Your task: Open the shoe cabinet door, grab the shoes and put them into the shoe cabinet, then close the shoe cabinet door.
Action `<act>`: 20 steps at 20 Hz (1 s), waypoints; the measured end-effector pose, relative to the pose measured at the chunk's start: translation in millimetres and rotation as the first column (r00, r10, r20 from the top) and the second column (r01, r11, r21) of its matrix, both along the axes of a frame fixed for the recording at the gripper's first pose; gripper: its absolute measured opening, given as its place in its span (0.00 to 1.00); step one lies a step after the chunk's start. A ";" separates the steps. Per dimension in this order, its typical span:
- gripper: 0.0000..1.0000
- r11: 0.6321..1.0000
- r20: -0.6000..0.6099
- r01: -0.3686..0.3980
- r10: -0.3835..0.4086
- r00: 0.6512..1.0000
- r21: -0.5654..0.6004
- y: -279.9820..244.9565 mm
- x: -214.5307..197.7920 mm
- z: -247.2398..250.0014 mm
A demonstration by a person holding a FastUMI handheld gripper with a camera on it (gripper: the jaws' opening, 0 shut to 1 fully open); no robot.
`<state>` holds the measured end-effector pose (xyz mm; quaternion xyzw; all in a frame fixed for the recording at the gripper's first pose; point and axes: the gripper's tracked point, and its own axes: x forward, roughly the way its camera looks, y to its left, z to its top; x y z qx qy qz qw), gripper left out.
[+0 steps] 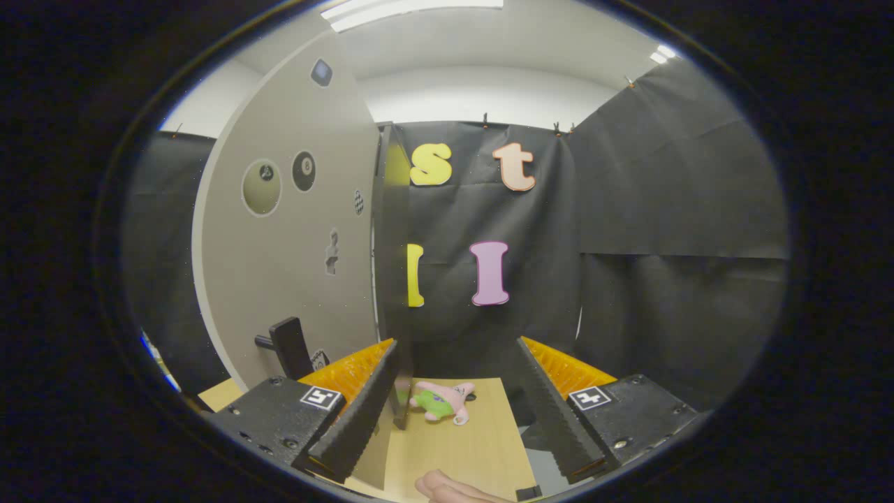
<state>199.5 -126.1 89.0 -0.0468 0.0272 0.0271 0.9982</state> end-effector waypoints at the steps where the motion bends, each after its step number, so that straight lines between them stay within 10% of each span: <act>1: 1.00 1.000 -0.004 -0.015 0.015 1.000 -0.006 9.6 2.1 -2.9; 20: 0.93 0.999 0.001 -0.032 0.032 0.999 0.041 174.6 7.4 -28.2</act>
